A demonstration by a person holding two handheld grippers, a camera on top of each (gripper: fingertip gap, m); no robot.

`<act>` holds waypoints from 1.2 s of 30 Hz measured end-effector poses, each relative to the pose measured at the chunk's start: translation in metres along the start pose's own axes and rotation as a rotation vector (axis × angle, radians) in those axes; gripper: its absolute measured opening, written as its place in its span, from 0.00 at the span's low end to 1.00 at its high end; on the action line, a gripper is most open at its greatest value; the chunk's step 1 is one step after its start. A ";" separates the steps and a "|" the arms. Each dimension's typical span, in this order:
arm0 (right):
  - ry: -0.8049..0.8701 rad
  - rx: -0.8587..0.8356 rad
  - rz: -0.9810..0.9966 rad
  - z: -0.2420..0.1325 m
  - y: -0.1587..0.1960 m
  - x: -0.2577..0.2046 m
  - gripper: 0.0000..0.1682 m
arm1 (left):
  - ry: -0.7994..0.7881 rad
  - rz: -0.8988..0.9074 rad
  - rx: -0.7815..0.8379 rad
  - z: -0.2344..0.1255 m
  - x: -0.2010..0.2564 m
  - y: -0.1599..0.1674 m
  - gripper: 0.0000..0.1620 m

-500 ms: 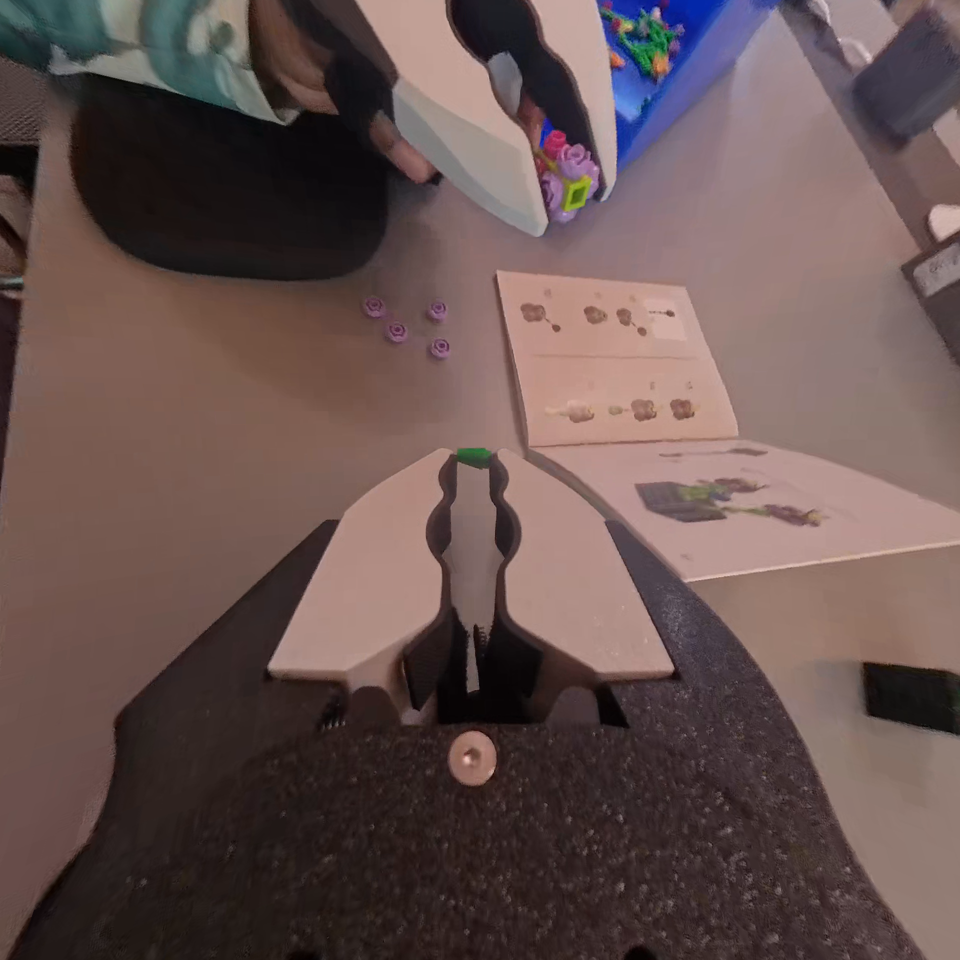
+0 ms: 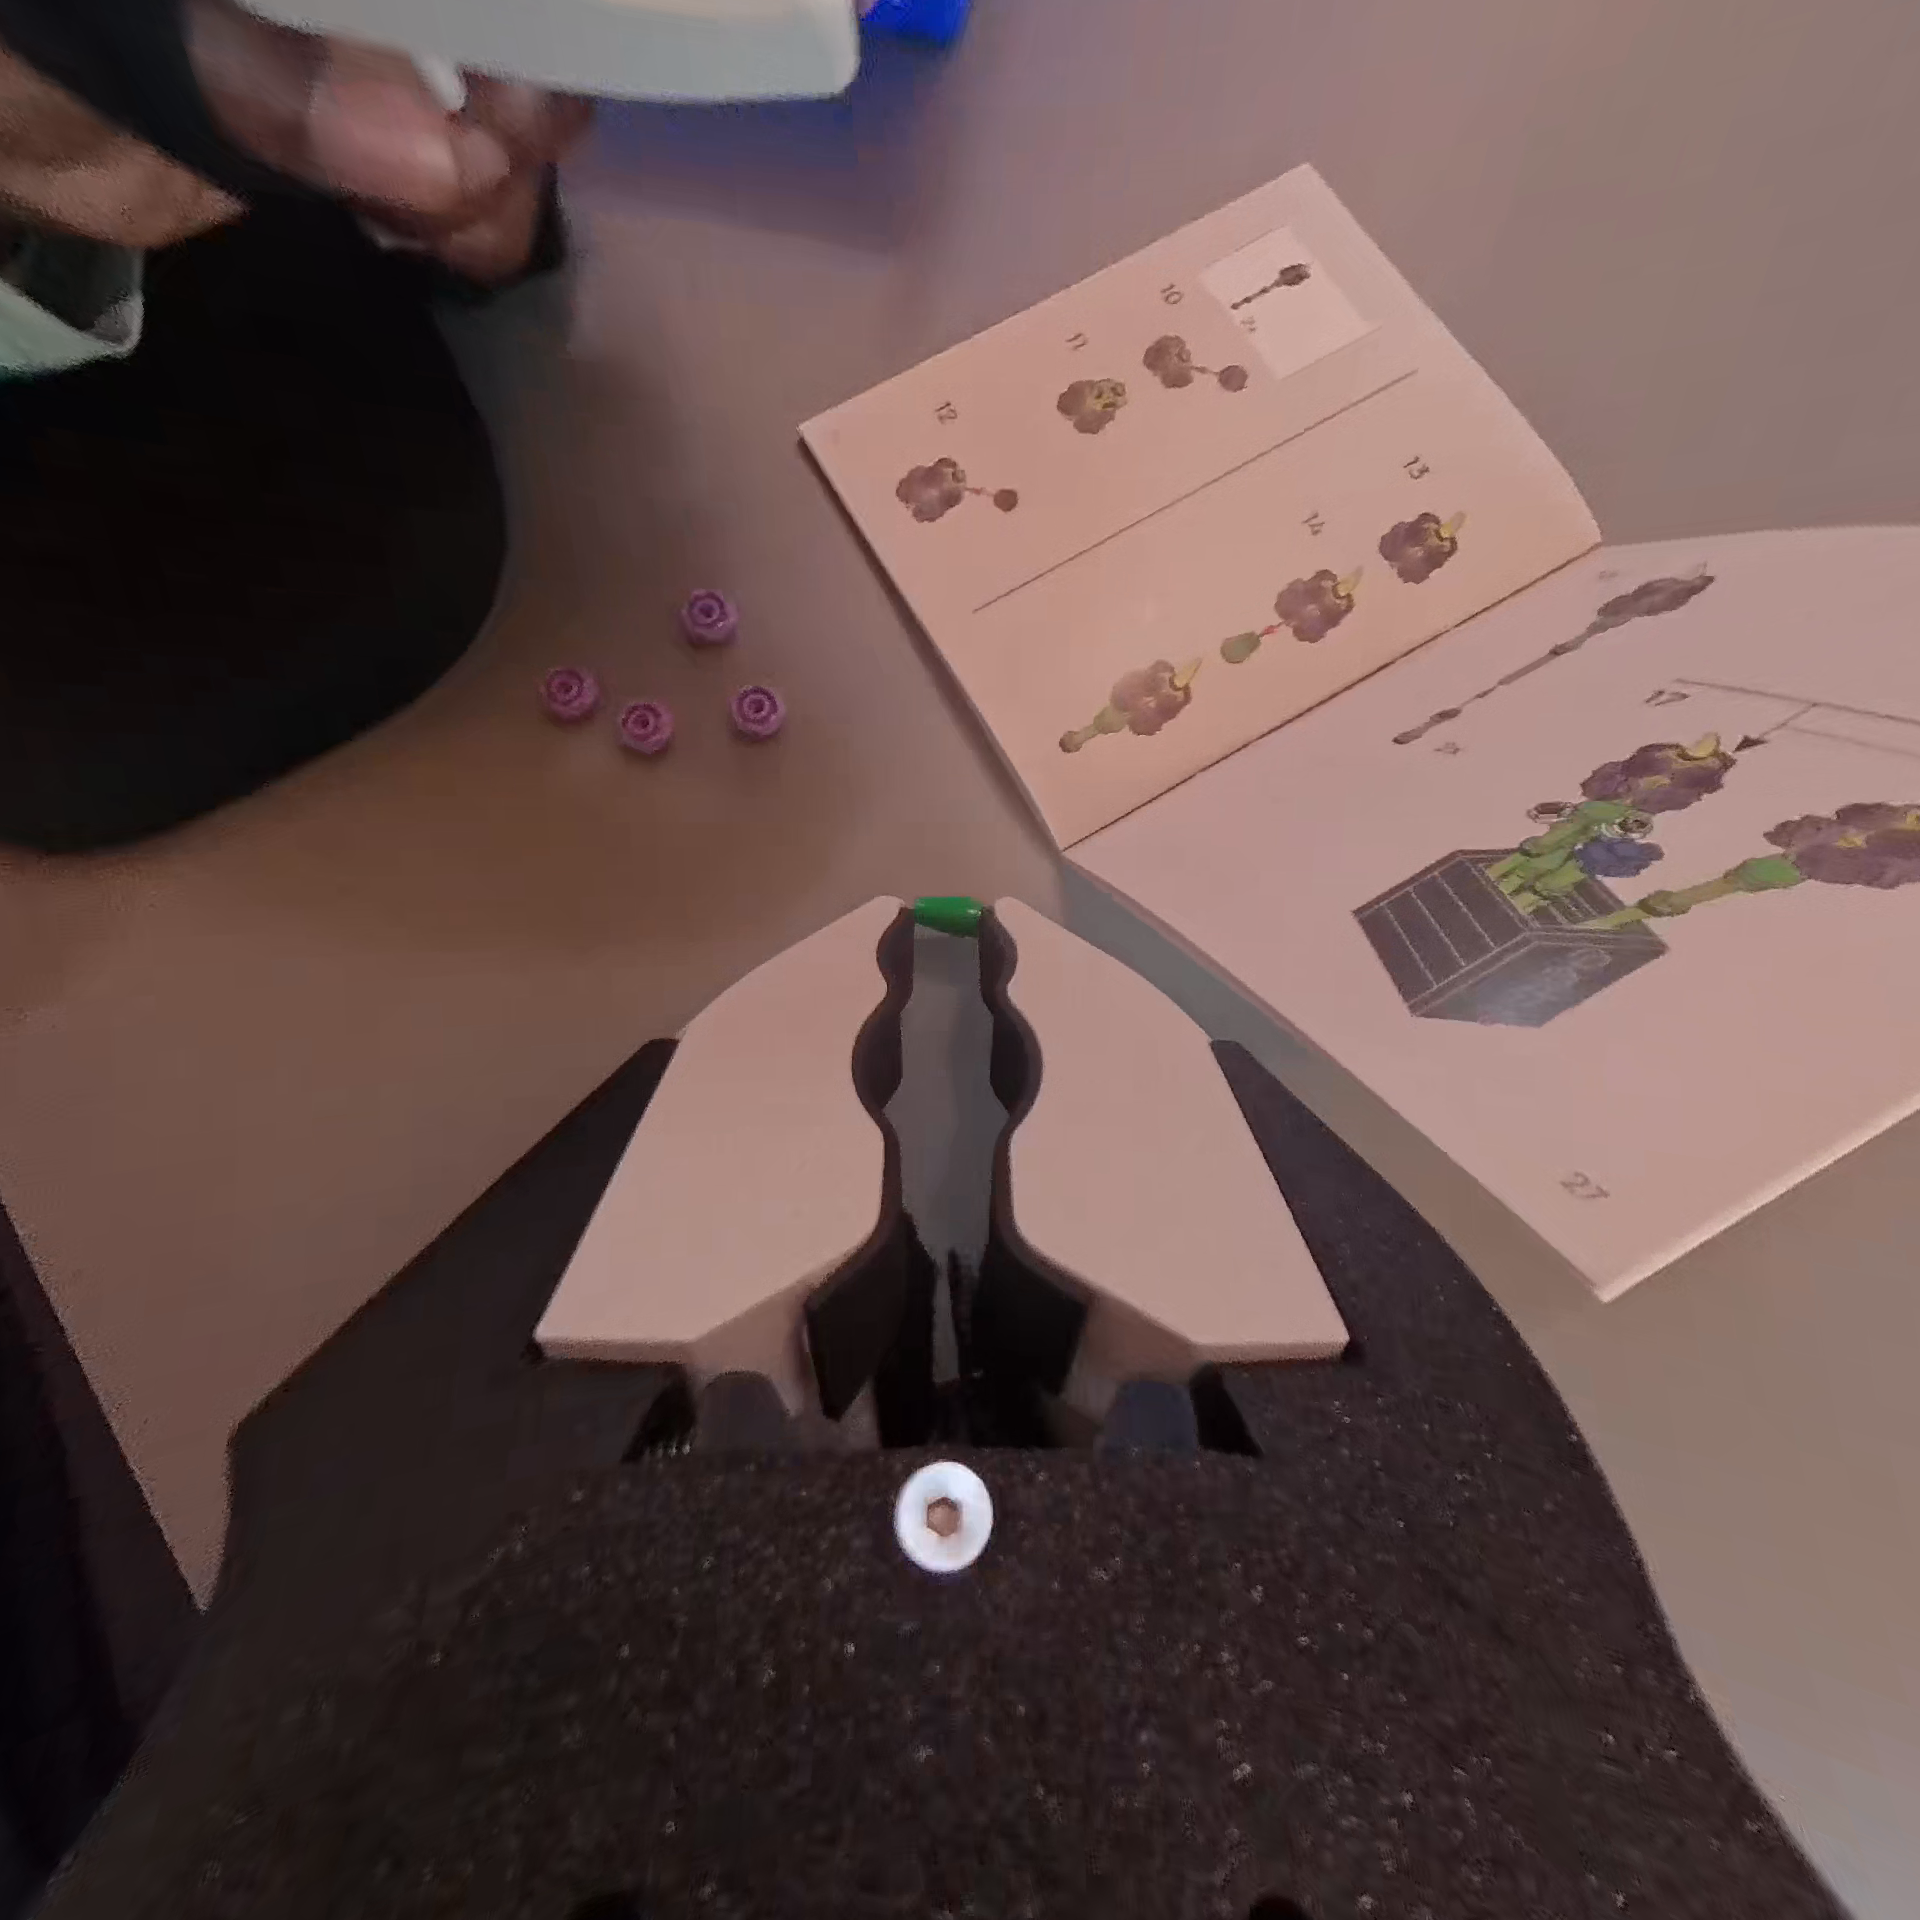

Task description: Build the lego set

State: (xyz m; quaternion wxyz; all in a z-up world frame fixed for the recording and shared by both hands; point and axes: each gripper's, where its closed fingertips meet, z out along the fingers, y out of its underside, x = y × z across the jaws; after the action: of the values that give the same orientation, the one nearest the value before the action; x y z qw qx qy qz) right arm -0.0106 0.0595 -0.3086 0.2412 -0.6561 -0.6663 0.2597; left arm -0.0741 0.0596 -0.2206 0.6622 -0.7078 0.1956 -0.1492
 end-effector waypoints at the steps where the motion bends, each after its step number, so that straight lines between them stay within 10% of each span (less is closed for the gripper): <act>1: 0.010 0.005 0.018 0.001 -0.001 0.001 0.07 | -0.001 -0.001 -0.008 0.001 0.000 0.001 0.12; 12: -0.050 -0.029 0.027 -0.011 0.009 -0.012 0.22 | -0.030 0.073 -0.071 0.002 0.002 0.006 0.12; 21: -0.312 0.037 -0.191 -0.019 -0.007 -0.022 0.14 | -0.032 0.050 -0.058 0.000 0.000 0.004 0.12; 36: 0.120 0.092 0.042 0.002 -0.003 -0.027 0.10 | -0.021 0.047 -0.078 0.002 0.001 0.007 0.12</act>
State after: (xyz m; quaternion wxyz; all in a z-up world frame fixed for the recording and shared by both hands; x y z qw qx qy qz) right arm -0.0134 0.0328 -0.3072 0.3050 -0.6726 -0.6240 0.2553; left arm -0.0733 0.0603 -0.2281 0.6395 -0.7298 0.2108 -0.1183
